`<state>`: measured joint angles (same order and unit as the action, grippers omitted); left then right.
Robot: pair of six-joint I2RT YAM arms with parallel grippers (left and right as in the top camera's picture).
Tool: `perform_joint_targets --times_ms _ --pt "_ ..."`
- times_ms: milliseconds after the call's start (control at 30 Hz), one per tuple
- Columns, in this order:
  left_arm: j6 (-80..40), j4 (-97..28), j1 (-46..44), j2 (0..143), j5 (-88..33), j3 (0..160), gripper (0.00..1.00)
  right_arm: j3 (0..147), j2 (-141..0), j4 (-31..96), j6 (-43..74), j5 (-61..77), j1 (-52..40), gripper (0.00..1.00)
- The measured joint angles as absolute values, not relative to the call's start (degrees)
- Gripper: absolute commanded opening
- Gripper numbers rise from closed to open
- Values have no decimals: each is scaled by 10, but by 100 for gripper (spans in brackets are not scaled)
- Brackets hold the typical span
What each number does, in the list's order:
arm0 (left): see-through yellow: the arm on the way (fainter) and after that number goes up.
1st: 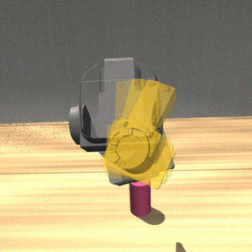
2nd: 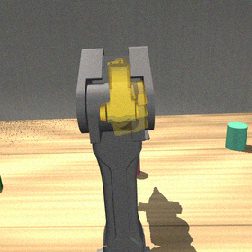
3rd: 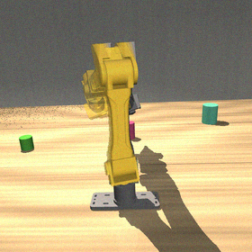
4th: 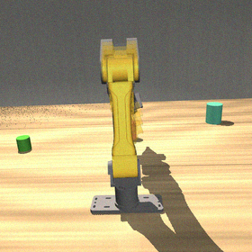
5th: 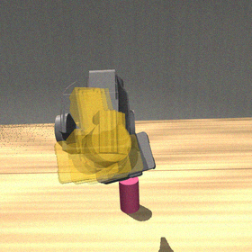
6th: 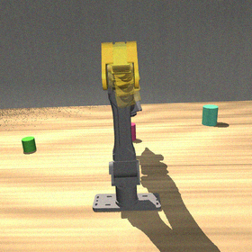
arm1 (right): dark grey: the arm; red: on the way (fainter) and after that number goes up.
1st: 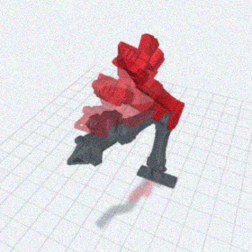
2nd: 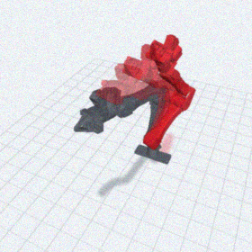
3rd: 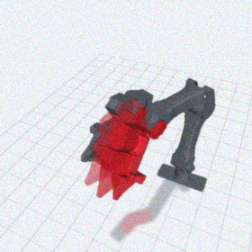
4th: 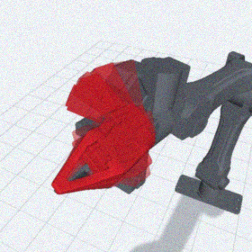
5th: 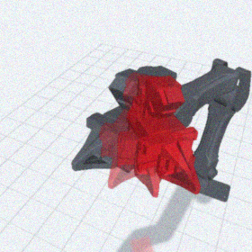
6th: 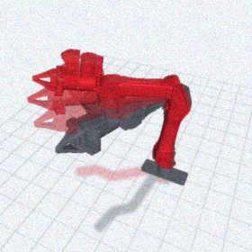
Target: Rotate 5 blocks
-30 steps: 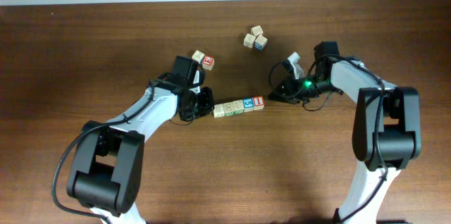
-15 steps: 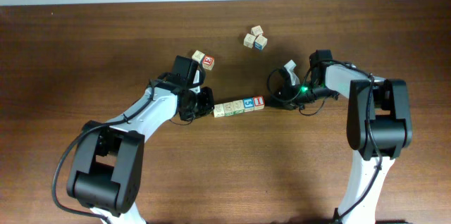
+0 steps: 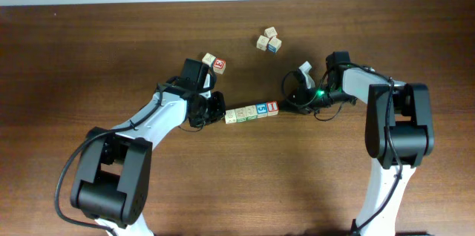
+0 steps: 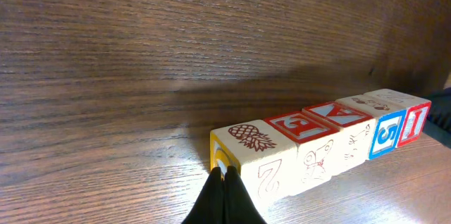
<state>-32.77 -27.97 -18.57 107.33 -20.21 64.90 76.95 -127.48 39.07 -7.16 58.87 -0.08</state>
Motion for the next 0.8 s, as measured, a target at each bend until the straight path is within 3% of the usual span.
perform_joint_targets --times_ms 800 --pt "-328 -280 -184 1073 -199 648 0 769 -1275 415 -79 597 -6 4"
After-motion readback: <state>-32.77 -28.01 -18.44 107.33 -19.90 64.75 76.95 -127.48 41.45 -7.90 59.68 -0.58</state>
